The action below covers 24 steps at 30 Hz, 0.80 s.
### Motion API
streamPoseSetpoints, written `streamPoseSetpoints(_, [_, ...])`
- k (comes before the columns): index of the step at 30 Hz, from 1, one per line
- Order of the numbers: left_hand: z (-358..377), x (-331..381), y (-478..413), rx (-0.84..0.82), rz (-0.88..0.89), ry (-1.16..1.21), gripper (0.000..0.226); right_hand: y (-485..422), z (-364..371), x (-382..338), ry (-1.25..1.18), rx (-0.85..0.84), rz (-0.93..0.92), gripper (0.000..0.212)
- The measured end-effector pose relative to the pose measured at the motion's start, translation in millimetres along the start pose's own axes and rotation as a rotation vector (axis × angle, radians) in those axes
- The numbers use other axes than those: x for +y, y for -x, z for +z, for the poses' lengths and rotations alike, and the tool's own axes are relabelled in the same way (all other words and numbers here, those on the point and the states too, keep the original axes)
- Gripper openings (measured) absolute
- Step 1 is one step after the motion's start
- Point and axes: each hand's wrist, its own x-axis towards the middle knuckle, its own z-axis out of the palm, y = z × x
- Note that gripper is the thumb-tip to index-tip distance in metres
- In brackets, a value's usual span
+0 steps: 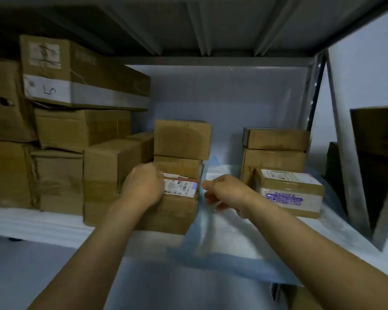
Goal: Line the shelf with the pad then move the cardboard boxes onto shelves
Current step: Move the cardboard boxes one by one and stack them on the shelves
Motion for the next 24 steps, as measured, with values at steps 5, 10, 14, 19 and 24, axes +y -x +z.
streamPoseSetpoints(5, [-1.8,-18.0,10.6,-0.095,0.039,-0.373,0.028,3.0,20.6,-1.4,0.108,0.026,0.050,0.039])
streamPoseSetpoints(10, [0.2,-32.0,21.7,-0.153,0.049,-0.173,0.039,13.9,34.3,0.2,0.100,0.092,0.046,0.038])
streamPoseSetpoints(14, [-13.1,-32.8,37.0,-0.094,0.061,0.123,0.040,24.0,42.6,-6.4,-0.106,0.179,-0.013,0.035])
streamPoseSetpoints(19, [-27.6,-30.3,44.0,-0.005,0.039,0.318,0.050,26.0,48.2,-10.9,-0.113,0.197,-0.008,0.045])
streamPoseSetpoints(24, [-25.0,-44.7,55.1,-0.115,-0.069,0.576,0.032,16.4,52.2,7.6,-0.126,0.273,0.106,0.048])
